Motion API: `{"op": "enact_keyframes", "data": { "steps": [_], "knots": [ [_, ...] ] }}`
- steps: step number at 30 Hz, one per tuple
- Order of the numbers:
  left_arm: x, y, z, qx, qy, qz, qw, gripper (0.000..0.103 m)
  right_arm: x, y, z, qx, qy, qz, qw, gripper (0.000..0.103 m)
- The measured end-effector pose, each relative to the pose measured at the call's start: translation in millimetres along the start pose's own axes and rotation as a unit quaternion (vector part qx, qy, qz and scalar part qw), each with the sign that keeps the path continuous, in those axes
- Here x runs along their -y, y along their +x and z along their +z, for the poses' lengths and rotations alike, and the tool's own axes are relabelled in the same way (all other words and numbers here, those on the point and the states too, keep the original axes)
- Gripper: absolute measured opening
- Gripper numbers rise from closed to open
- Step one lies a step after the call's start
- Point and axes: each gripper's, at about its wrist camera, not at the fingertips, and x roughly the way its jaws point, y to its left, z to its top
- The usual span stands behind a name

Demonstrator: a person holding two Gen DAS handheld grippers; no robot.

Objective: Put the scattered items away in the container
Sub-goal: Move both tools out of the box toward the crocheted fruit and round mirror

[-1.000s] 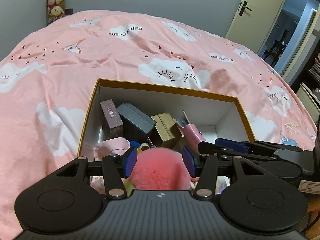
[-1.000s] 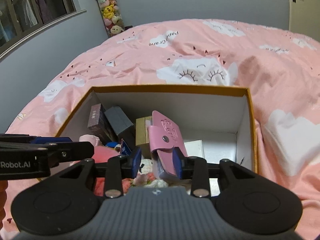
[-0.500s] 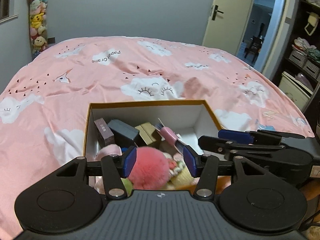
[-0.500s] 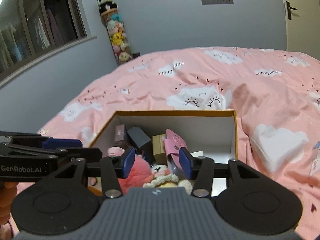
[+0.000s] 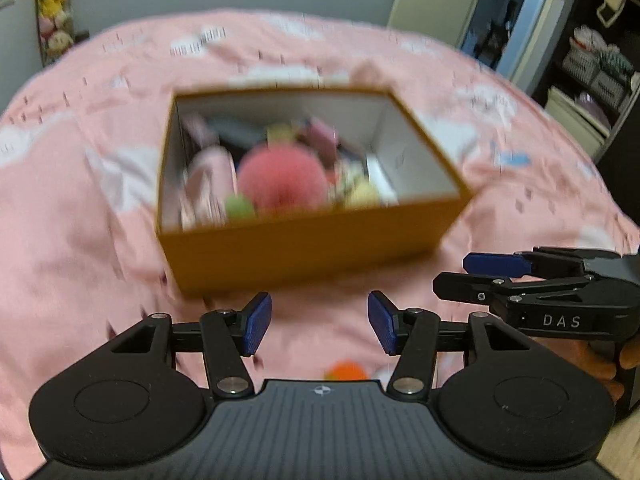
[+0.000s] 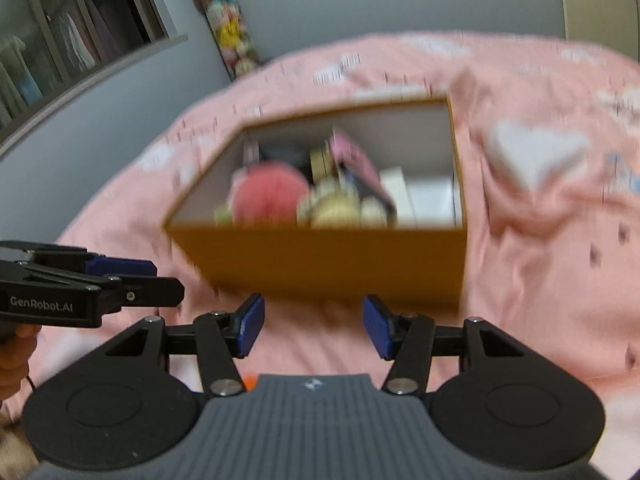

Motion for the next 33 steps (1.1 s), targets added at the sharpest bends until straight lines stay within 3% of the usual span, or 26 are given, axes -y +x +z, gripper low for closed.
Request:
{"op": "enact_keyframes", "data": {
  "steps": [5, 12, 19, 28, 30, 33],
  "knots": [
    [0.5, 15.4, -17.3, -0.043, -0.001, -0.022, 0.9988, 0.062, 0.9, 24.5, -25.4, -0.079, 0.019, 0.008, 0.997, 0.057],
    [18.3, 36.2, -33.1, -0.079, 0.099, 0.012, 0.9919, 0.063, -6.0, 61.3, -41.0, -0.178, -0.018, 0.019, 0.984, 0.055],
    [17.5, 54.9, -46.2, -0.1, 0.101, 0.013, 0.9898, 0.063, 4.4, 82.8, -56.1, -0.21, -0.014, 0.002, 0.978, 0.055],
    [19.6, 51.7, -48.7, -0.096, 0.1, 0.014, 0.9903, 0.063, 13.0, 96.8, -59.5, -0.238, 0.0, 0.022, 0.971, 0.066],
    [20.2, 51.0, -48.8, -0.094, 0.099, 0.013, 0.9906, 0.063, 10.0, 99.2, -61.3, -0.248, -0.009, 0.027, 0.968, 0.073],
    [20.2, 49.7, -49.8, -0.092, 0.094, 0.01, 0.9912, 0.063, 2.1, 102.6, -64.1, -0.258, -0.029, 0.031, 0.965, 0.072]
  ]
}}
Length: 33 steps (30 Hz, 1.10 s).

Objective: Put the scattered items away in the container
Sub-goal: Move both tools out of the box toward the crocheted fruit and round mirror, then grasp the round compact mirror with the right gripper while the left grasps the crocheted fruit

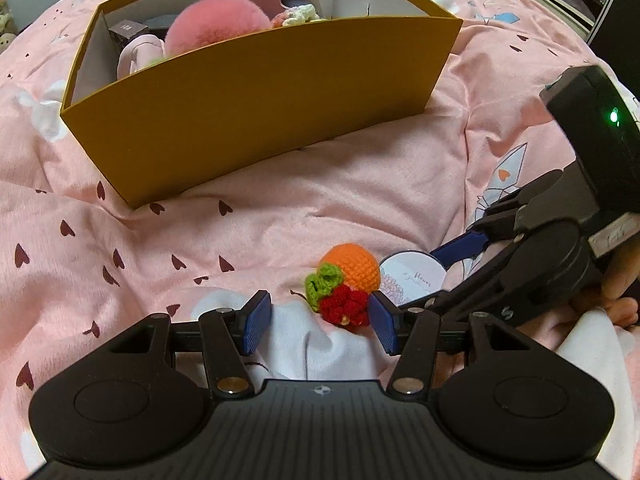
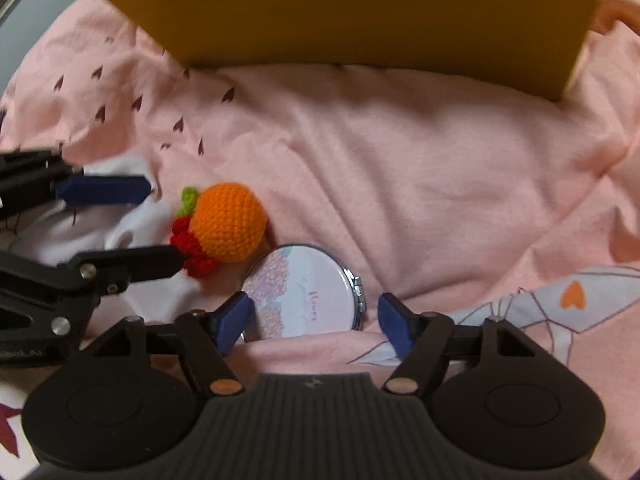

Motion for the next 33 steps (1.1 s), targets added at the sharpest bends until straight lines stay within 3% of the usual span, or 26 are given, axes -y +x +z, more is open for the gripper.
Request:
{"op": "enact_keyframes", "data": {
  "steps": [11, 16, 21, 25, 33],
  "knots": [
    [-2.3, -1.6, -2.0, 0.006, -0.005, -0.011, 0.9999, 0.063, 0.0, -32.8, -9.9, 0.04, 0.017, 0.026, 0.999, 0.029],
    [0.1, 0.6, 0.8, 0.002, 0.004, -0.011, 0.9999, 0.063, -8.2, -46.8, -12.9, 0.057, 0.007, 0.067, 0.996, 0.024],
    [0.7, 8.8, 7.0, -0.001, 0.011, -0.014, 0.9998, 0.063, -13.0, -42.4, -13.1, 0.054, 0.006, 0.063, 0.997, 0.018],
    [1.4, 15.8, 11.5, -0.008, 0.018, -0.013, 0.9997, 0.063, -9.1, -58.3, -11.6, 0.076, 0.013, 0.056, 0.995, 0.015],
    [4.0, 31.7, 20.8, -0.018, 0.021, -0.015, 0.9995, 0.059, -5.5, -76.9, -2.9, 0.119, -0.003, -0.024, 0.993, 0.015]
  ]
}}
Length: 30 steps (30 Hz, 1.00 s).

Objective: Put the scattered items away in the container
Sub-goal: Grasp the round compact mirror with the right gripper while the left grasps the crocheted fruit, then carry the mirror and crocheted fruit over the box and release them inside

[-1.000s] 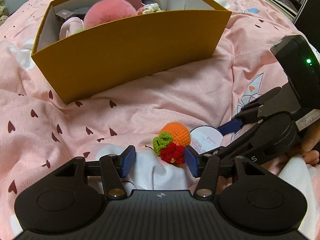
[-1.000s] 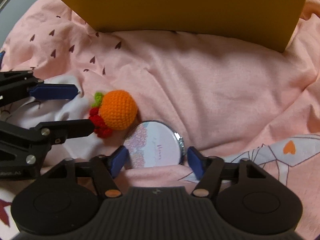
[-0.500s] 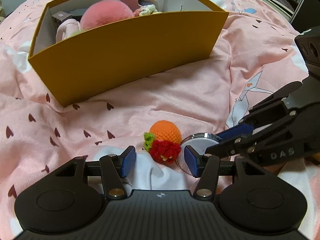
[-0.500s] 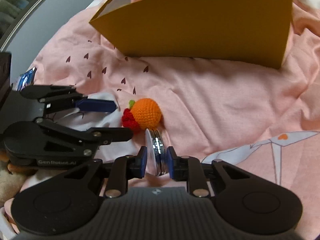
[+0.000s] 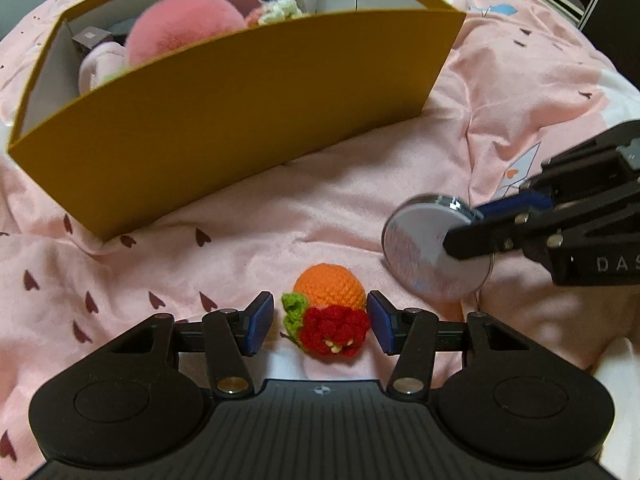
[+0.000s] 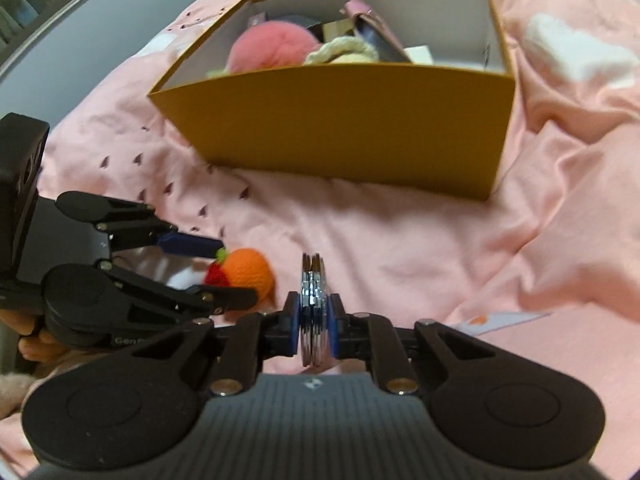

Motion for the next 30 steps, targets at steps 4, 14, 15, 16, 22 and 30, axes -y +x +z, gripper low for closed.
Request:
{"op": "enact_keyframes", "data": {
  "steps": [4, 14, 15, 16, 22, 30],
  "knots": [
    [3.2, 7.4, -1.0, -0.012, 0.007, -0.001, 0.9999, 0.054, 0.7, 11.9, -0.9, -0.012, -0.005, -0.006, 1.0, 0.015],
    [2.3, -1.3, -2.7, 0.011, -0.006, -0.007, 0.9999, 0.05, -2.4, 8.2, -0.9, 0.001, -0.001, -0.006, 1.0, 0.015],
    [1.2, -5.2, -2.2, 0.016, -0.011, -0.009, 0.9998, 0.05, -2.9, 4.7, -0.1, 0.006, -0.003, -0.007, 1.0, 0.015],
    [-0.3, -9.2, -1.5, 0.022, -0.017, -0.012, 0.9995, 0.05, -2.9, 0.9, 1.1, 0.012, -0.004, -0.008, 1.0, 0.015],
    [-8.7, -45.9, 10.4, 0.073, -0.043, -0.032, 0.9959, 0.05, -2.3, -33.3, 13.3, 0.056, -0.005, -0.002, 0.998, 0.015],
    [-14.1, -95.2, 45.4, 0.142, -0.034, -0.024, 0.989, 0.05, -8.8, -87.9, 45.4, 0.134, -0.039, -0.013, 0.99, 0.015]
  ]
}}
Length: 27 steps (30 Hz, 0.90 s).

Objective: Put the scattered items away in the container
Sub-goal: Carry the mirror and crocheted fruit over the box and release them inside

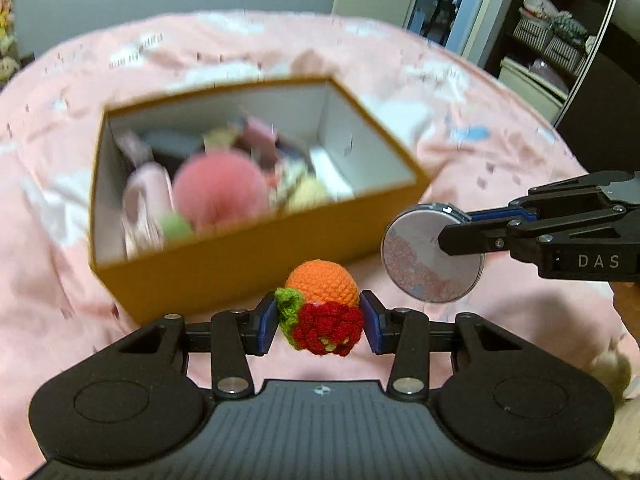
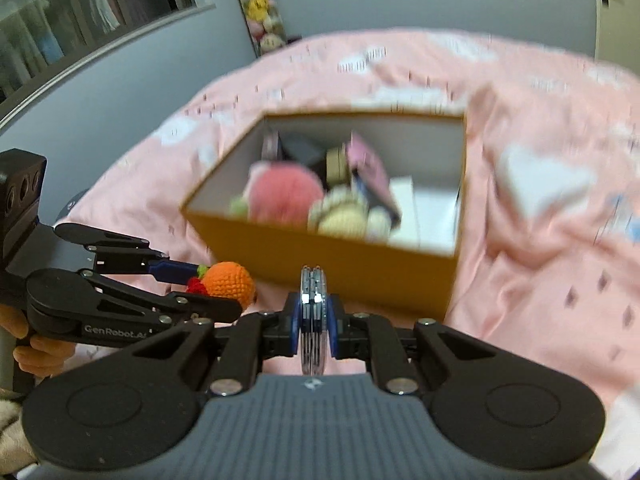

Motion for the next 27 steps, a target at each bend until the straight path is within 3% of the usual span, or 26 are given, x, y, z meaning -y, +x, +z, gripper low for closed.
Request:
{"op": "enact_keyframes", "data": {
  "steps": [7, 12, 18, 27],
  "knots": [
    [-5.0, -8.7, 47.2, 0.051, 0.014, 0.026, 0.9983, 0.05, 5.0, -7.6, 45.9, 0.057, -0.04, -0.033, 0.997, 0.015],
    [-22.7, 8.9, 75.2, 0.066, -0.009, 0.032, 0.9973, 0.05, 15.2, 14.8, 67.3, 0.063, -0.045, -0.06, 0.995, 0.015],
    [-43.7, 50.8, 95.0, 0.049, -0.039, 0.043, 0.9971, 0.05, 30.0, 58.1, 79.2, 0.04, -0.049, -0.102, 0.993, 0.015],
    [-45.2, 93.4, 92.2, 0.009, -0.026, 0.06, 0.9978, 0.05, 37.6, 106.5, 73.2, -0.005, -0.085, -0.15, 0.985, 0.015]
  ]
}}
